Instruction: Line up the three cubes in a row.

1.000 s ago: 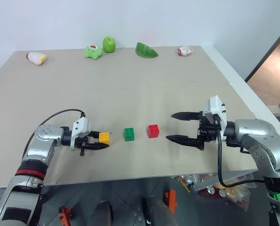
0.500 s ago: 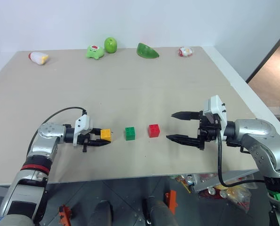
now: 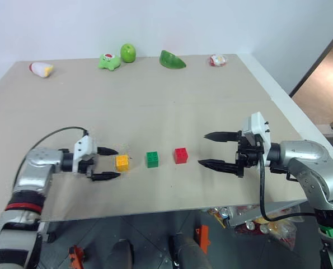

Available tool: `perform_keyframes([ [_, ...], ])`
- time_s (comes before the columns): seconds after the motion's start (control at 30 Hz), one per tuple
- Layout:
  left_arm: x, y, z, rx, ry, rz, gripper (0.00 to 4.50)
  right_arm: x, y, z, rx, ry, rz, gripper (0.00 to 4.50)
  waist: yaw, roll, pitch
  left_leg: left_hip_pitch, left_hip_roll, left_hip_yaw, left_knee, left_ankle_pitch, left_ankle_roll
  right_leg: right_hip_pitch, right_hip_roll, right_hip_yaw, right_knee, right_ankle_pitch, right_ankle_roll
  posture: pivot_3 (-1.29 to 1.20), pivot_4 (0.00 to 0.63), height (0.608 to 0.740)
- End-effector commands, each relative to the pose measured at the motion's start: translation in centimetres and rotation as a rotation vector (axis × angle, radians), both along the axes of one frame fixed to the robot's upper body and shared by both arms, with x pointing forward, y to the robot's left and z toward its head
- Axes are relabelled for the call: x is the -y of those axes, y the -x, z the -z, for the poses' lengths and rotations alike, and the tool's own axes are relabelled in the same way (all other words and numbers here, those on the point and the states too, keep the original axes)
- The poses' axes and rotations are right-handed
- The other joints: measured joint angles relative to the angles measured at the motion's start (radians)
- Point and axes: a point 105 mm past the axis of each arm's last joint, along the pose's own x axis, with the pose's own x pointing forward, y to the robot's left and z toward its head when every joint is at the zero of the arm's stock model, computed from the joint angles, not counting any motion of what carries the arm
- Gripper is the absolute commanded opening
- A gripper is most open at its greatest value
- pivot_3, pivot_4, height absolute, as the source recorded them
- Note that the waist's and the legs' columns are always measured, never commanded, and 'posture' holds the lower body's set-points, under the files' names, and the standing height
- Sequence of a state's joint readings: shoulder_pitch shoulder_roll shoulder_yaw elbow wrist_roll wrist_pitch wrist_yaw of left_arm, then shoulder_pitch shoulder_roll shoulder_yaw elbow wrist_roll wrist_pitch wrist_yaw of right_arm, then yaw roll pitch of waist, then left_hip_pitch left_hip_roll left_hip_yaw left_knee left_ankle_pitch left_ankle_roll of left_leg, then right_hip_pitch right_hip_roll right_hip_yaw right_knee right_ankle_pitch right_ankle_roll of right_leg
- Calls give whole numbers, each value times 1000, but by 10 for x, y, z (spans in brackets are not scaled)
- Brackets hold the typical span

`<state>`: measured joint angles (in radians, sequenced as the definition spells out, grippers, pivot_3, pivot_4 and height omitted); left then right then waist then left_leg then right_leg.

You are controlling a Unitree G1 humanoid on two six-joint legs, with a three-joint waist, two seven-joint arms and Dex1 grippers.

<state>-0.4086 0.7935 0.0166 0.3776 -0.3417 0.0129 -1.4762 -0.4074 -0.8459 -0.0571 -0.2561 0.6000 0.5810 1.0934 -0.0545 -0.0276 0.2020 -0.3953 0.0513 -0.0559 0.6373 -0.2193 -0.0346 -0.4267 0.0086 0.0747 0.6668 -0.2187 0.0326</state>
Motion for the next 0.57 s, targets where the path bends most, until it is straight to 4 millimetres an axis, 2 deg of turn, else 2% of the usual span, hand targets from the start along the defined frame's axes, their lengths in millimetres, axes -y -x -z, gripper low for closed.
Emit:
perform_keyframes([
  [0.03, -16, 21, -27, -36, -13, -62, 4248, 16, -2, -13, 53, 28, 25, 4500, 0, 0, 0, 0, 1, 0, 0, 0, 0, 0, 0, 0, 0, -1, -1, 0, 150, 733],
  [0.1, -24, 21, -29, -71, -7, -189, 4248, 22, -5, -12, 41, 28, 41, 4500, 5, 1, 0, 0, 1, 0, -1, 0, 0, 0, 0, -1, 0, -2, -2, 0, 150, 733],
  [0.27, -33, 29, -54, -126, 217, -409, 4248, 35, -13, 9, -17, 39, 99, 4500, 6, 0, 1, 0, 0, 0, 0, 0, 0, 1, 0, -1, 0, -5, -7, 0, 150, 733],
  [0.37, -33, 40, -53, -115, 274, -476, 4248, 33, -16, 21, -50, 30, 101, 4500, 5, 0, 1, 0, 0, 1, 0, 0, 0, 1, 0, 0, 0, -5, -6, 0, 150, 733],
  [0.57, -23, 52, -45, -123, 331, -523, 4248, 25, -22, 27, -61, 12, 92, 4500, 4, 0, 1, 1, 1, 0, -1, 0, 0, 0, 1, 0, 0, -3, -5, 0, 150, 733],
])
